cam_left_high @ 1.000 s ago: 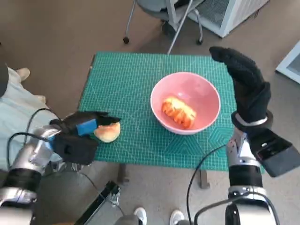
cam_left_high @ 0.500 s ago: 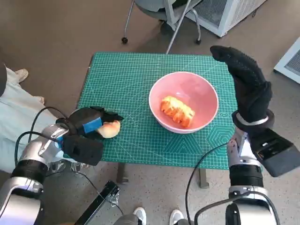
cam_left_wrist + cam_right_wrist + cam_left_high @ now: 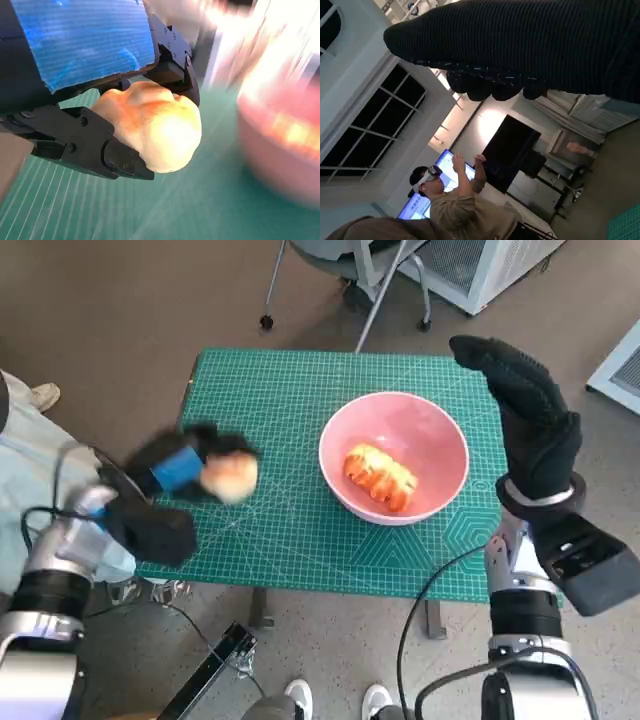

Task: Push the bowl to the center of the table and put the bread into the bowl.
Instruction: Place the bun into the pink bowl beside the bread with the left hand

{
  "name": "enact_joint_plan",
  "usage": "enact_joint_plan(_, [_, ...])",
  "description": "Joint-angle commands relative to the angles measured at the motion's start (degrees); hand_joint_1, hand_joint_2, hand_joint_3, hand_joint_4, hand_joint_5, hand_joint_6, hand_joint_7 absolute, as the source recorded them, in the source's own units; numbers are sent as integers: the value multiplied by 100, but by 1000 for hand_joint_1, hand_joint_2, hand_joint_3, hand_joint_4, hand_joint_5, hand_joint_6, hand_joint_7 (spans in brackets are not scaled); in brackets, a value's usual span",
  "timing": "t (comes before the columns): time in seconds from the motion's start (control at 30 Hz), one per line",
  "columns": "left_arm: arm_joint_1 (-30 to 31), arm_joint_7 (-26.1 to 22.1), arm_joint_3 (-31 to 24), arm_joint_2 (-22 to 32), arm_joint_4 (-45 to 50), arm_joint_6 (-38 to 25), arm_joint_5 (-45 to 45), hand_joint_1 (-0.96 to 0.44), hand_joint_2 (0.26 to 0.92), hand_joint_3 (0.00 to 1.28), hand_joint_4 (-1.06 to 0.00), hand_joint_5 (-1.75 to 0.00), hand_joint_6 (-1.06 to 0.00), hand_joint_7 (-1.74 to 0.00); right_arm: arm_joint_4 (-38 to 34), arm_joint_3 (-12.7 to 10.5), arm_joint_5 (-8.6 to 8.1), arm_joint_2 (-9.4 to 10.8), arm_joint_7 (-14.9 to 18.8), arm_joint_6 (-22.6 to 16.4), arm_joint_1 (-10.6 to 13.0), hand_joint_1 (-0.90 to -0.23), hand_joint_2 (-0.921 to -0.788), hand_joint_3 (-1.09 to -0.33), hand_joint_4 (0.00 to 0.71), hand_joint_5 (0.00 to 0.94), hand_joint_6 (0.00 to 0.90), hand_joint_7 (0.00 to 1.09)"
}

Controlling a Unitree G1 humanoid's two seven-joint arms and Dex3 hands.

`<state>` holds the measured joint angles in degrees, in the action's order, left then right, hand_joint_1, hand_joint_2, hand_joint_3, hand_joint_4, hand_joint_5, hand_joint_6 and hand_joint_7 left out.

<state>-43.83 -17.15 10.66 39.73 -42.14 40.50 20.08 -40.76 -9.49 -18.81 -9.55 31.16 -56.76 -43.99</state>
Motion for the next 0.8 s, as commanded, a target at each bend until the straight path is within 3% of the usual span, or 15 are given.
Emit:
enact_joint_plan(0.03, [-421,-128,-171,-125,446,-50,-275,2,916,83,-560,-1330,-744,-1017,-87,-5,27,-23,33,60,56,-553,-921,-640,347,2,38,784])
enact_joint_plan(0.47, [-1306,-262,93,-1154,1299,-709,-222,3,909,68,-614,-1213,-744,-1083,-149,17,105,9,-7,17,-5,-533,-921,-644,347,2,29,796])
enact_joint_plan(0.8, [-1948,290,568,-1996,-141,-126,296,0,920,81,-579,-1273,-706,-1098,-136,26,173,38,-36,-38,25,-528,-921,-652,348,2,23,799])
